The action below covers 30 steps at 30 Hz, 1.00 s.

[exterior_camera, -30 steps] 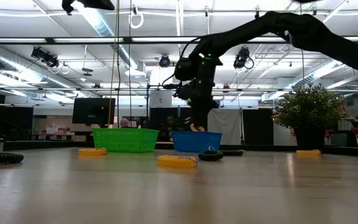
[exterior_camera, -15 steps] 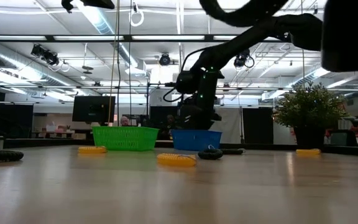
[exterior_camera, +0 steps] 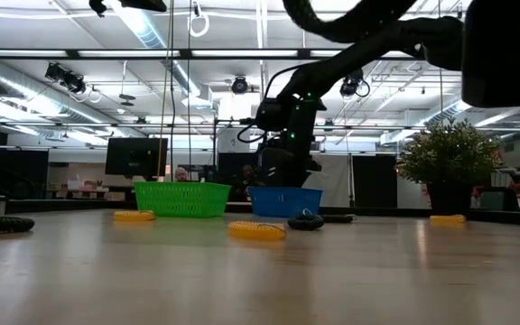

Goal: Sort spring keychains into baskets
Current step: Put the yellow spring keychain into the blue basket

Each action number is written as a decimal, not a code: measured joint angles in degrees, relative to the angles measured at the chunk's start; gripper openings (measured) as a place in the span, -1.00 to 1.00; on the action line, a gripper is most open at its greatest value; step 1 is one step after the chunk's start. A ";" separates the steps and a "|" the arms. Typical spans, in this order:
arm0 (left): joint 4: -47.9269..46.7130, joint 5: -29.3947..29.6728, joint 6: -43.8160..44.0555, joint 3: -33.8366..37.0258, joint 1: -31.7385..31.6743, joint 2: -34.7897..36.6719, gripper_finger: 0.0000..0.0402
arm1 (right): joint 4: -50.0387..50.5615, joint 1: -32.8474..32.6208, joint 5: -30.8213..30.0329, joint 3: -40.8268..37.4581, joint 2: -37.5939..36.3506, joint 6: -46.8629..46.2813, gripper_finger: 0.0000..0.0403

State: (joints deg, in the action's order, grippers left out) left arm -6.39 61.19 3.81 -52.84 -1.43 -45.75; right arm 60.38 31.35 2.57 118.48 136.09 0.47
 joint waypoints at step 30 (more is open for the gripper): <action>-1.29 0.02 -0.02 0.00 0.00 0.02 -0.97 | 6.52 0.46 1.53 0.00 -5.08 2.84 0.30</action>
State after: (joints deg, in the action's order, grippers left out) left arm -7.68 61.21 3.79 -52.84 -1.43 -45.74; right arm 66.90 31.81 4.09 118.48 131.01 3.31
